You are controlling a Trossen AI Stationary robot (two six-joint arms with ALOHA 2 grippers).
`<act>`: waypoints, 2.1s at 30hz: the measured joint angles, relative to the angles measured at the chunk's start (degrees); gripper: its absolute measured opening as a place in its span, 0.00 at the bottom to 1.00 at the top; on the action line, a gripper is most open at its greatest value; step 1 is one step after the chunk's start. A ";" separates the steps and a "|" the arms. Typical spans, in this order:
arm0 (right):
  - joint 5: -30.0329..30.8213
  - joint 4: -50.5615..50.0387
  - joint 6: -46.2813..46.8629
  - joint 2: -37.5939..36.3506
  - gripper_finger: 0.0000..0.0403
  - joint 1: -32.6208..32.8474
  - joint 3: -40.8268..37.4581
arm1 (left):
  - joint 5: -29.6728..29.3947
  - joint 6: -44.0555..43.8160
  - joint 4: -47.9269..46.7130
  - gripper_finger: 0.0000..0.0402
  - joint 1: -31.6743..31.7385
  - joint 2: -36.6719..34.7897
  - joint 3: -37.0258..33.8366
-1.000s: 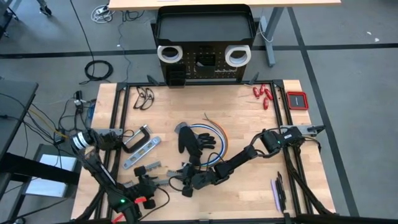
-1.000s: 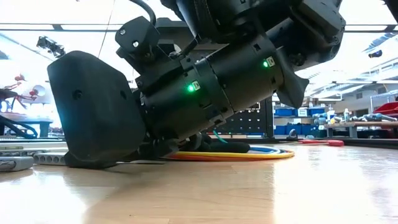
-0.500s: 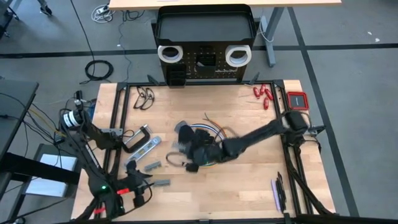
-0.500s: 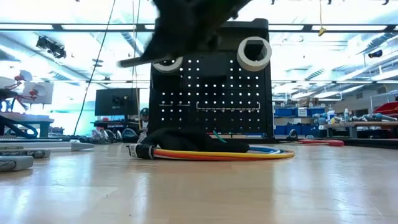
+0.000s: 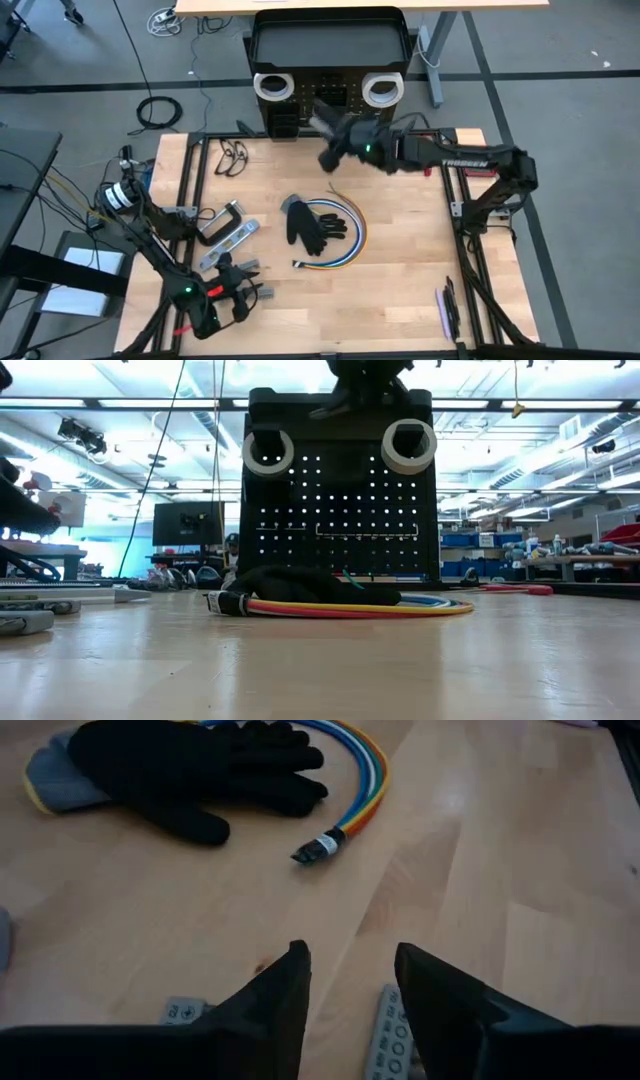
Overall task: Hang tools onto peg board
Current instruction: Put the terminal block into the black bin on the peg board
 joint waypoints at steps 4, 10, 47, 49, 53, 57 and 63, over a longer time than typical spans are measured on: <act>-3.47 3.07 -0.25 -0.71 0.32 -4.35 -0.04 | 0.20 0.02 -0.13 0.39 0.93 -0.02 -0.65; -5.62 3.74 0.31 -0.68 0.33 -10.32 -0.02 | 0.42 0.02 -0.08 0.39 1.43 -0.02 -0.66; -4.38 6.10 -4.56 -0.77 0.56 11.39 -5.45 | 7.53 5.46 5.12 0.56 -1.20 4.00 -0.64; -2.55 7.17 -3.32 -0.77 0.55 13.87 -7.67 | 8.06 5.82 7.01 0.59 -0.81 6.61 -0.64; -0.16 10.35 -1.21 -0.77 0.55 17.52 -12.41 | 7.98 7.14 13.44 0.61 -0.47 12.46 -0.53; 0.95 16.67 -1.17 -0.77 0.55 19.64 -16.71 | 5.75 6.18 15.92 0.58 -0.49 16.18 -0.39; 0.93 25.01 -2.87 -0.75 0.55 21.55 -20.70 | 5.53 5.22 15.72 0.39 0.23 16.66 -0.45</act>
